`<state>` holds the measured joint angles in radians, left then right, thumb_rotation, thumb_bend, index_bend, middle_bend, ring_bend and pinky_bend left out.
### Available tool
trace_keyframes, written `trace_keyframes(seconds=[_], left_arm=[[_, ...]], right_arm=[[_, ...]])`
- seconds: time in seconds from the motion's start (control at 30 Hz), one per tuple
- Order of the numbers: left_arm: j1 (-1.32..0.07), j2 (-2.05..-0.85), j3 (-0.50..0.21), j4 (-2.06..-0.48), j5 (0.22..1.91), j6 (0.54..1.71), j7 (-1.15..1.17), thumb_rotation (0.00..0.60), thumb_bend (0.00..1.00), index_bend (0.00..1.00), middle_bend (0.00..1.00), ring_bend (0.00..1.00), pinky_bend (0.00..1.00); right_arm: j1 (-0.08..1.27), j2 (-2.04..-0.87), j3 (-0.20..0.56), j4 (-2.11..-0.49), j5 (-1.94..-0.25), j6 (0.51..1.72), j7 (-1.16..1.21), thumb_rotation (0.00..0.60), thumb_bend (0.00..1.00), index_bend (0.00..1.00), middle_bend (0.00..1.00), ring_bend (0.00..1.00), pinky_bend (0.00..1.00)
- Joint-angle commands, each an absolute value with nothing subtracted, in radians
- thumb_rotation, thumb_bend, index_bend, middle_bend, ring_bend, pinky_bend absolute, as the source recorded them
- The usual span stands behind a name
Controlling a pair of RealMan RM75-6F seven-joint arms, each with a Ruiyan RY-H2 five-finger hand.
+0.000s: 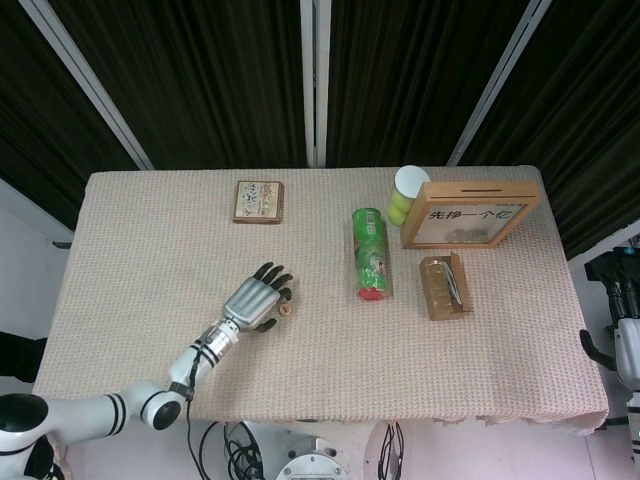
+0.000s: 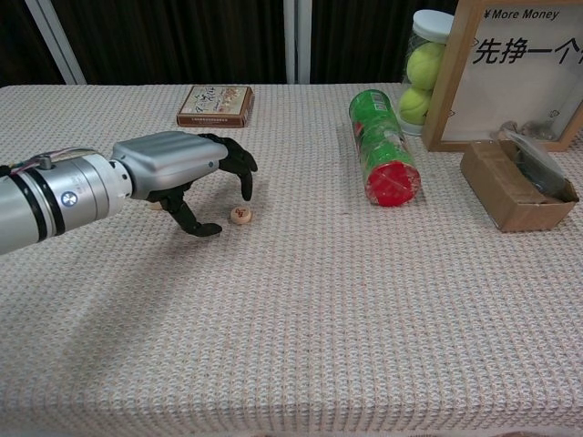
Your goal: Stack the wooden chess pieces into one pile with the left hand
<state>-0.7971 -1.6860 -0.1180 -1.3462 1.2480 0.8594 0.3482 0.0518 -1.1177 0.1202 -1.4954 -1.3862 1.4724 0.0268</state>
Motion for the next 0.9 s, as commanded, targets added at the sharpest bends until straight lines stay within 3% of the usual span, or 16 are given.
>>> trace_keyframes(seconds=[0.03, 0.9], left_arm=[[-0.799, -1.694, -0.121, -1.336, 1.245, 0.863, 0.341, 0.600, 0.27, 0.36, 0.11, 0.00, 0.04], [-0.832, -1.726, -0.127, -1.268, 1.244, 0.817, 0.246, 0.600, 0.28, 0.44, 0.12, 0.00, 0.04]], right_arm=[[0.051, -1.118, 0.121, -1.491, -1.384, 1.472, 0.031, 0.600, 0.27, 0.00, 0.00, 0.00, 0.00], [0.051, -1.121, 0.124, -1.464, -1.379, 1.462, 0.057, 0.600, 0.27, 0.00, 0.00, 0.00, 0.00]])
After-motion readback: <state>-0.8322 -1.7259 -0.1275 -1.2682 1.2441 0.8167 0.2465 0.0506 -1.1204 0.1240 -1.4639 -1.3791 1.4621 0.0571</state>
